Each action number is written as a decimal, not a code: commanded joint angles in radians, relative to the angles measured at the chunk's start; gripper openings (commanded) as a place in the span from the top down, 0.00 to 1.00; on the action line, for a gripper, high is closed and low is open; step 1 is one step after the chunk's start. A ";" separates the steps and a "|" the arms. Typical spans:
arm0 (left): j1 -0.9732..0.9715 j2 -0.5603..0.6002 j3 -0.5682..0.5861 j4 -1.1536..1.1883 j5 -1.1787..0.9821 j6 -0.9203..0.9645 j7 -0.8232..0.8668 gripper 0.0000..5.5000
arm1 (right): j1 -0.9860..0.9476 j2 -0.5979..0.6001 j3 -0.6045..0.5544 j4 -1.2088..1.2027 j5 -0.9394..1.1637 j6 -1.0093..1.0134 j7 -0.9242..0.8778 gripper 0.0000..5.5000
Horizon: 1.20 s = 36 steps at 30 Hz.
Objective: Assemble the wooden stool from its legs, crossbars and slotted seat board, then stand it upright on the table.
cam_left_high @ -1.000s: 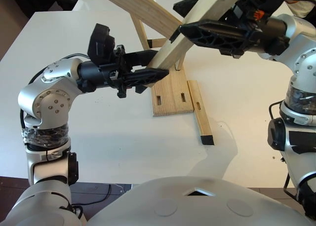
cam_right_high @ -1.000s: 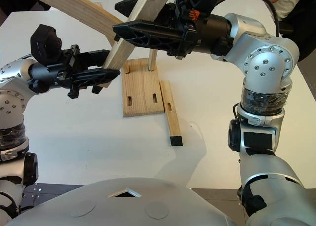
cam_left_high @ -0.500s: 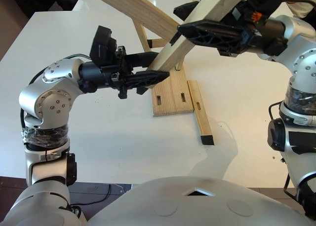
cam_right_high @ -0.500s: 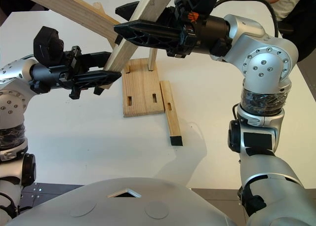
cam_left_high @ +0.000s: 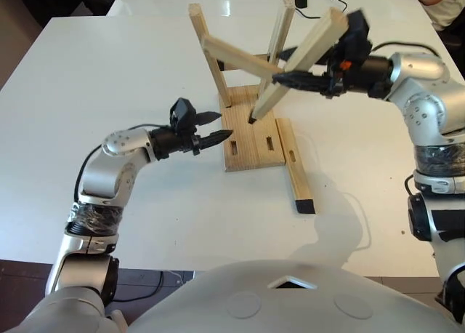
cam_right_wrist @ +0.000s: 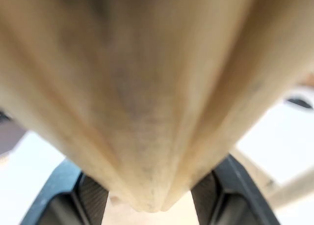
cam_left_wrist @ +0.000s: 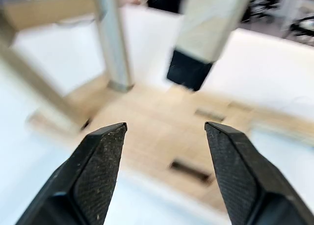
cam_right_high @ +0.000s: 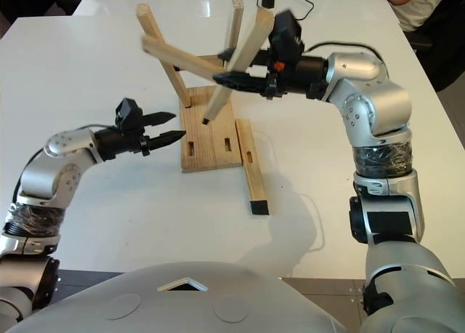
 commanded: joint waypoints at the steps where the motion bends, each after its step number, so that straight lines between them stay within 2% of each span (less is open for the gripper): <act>1: 0.020 -0.126 0.060 -0.006 0.031 -0.057 0.176 0.46 | 0.006 -0.018 0.036 0.107 -0.104 -0.138 0.070 0.64; 7: 0.000 -0.296 0.215 -0.037 -0.061 -0.054 0.393 0.46 | 0.044 -0.036 0.053 0.094 -0.123 -0.169 0.167 0.64; 13: 0.010 -0.332 0.265 -0.027 -0.066 -0.059 0.457 0.46 | 0.131 -0.101 0.049 -0.034 -0.092 -0.139 0.233 0.64; 18: 0.005 -0.343 0.286 -0.002 -0.060 -0.071 0.468 0.46 | 0.163 -0.129 0.050 -0.041 -0.102 -0.156 0.248 0.64; 27: -0.056 -0.348 0.304 0.059 -0.070 -0.097 0.461 0.46 | 0.160 -0.011 0.158 0.304 -0.222 -0.260 0.224 0.64; 32: -0.055 -0.355 0.295 0.064 -0.070 -0.098 0.454 0.46 | 0.184 0.041 0.221 0.401 -0.293 -0.326 0.158 0.64; 36: -0.049 -0.365 0.287 0.056 -0.071 -0.097 0.453 0.46 | 0.128 0.043 0.246 0.423 -0.293 -0.302 0.167 0.64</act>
